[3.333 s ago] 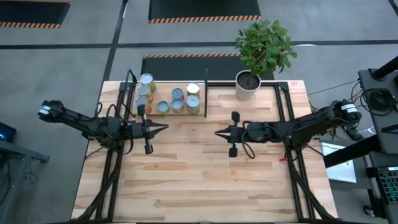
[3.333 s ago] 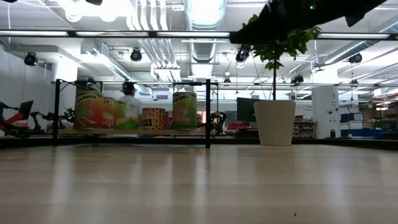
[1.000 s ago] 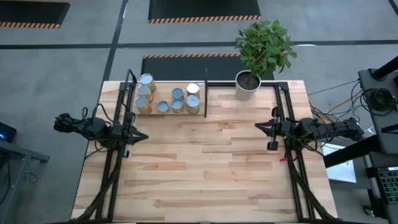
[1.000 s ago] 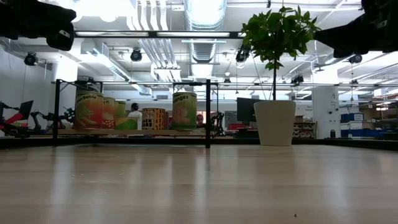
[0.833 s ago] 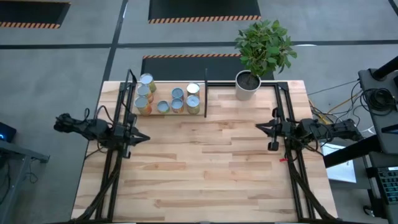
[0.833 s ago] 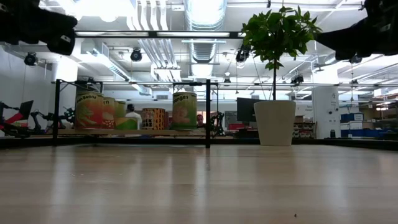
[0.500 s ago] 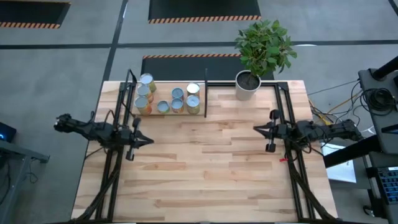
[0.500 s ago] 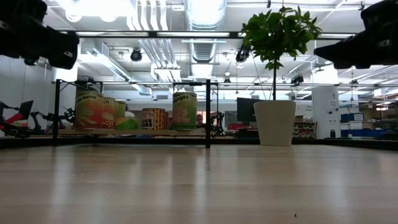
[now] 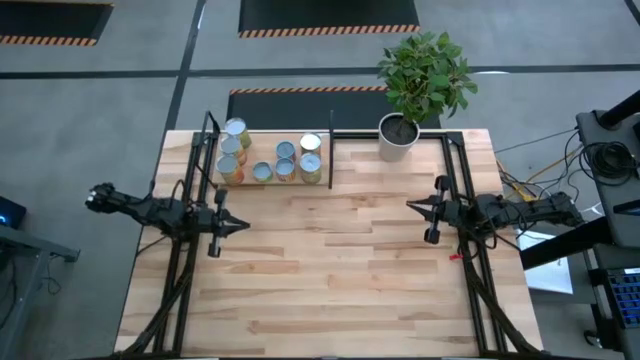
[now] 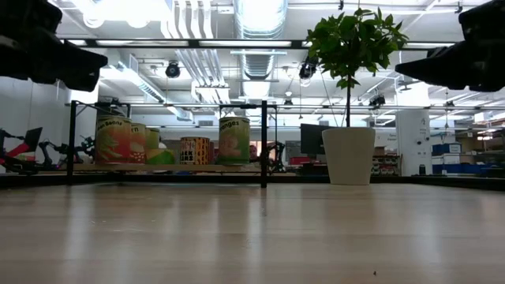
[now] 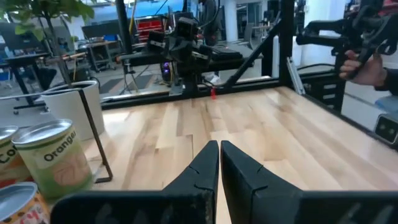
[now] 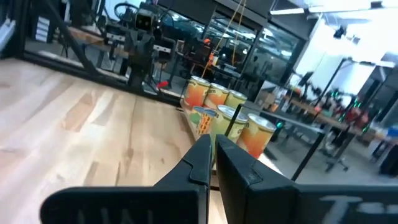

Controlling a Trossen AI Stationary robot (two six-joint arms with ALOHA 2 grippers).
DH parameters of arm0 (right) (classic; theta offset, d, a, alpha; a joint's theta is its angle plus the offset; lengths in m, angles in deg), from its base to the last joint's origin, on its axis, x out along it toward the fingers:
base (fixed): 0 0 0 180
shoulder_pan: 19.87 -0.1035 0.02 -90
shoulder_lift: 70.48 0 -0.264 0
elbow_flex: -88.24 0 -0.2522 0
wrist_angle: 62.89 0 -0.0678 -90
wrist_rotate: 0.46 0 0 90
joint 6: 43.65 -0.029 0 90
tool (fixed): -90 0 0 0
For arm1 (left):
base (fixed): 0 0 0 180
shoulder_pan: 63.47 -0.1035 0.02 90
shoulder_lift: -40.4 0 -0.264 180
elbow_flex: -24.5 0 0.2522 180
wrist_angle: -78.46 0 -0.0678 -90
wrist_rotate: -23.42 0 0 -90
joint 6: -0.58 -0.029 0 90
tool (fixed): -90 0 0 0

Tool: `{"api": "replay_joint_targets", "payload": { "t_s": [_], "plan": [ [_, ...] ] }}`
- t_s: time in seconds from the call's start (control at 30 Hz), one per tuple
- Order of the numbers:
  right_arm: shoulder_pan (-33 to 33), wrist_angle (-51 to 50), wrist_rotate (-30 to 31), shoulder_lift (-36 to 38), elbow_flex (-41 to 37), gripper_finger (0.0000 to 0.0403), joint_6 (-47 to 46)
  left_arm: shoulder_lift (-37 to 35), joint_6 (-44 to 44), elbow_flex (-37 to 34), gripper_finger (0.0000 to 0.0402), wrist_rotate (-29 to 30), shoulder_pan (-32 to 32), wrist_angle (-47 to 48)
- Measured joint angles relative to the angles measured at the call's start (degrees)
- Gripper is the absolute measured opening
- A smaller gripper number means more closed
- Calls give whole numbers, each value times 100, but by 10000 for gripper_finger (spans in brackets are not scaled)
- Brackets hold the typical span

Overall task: Pick and place cans onto a shelf
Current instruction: Return to Home Position

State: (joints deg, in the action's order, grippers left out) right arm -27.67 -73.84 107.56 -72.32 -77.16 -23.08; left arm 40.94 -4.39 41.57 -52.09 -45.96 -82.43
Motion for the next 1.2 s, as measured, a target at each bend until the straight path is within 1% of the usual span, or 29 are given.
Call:
{"api": "replay_joint_targets", "payload": {
  "t_s": [0.07, 0.1, 0.47, 1.2],
  "plan": [
    [-4, -4, 2, -27, 0, 12, 319, 40, -57, 0, 0, 24, 0, -1],
    [-4, -6, 0, -49, 0, 12, 322, 61, -61, 0, 0, 33, 0, -1],
    [-4, -21, -1, -77, -2, 12, -452, 105, -32, -2, 0, 42, 0, 2],
    [-4, -37, 0, -89, -7, 12, -512, 105, -29, -8, 0, 45, 0, -11]
  ]
}}
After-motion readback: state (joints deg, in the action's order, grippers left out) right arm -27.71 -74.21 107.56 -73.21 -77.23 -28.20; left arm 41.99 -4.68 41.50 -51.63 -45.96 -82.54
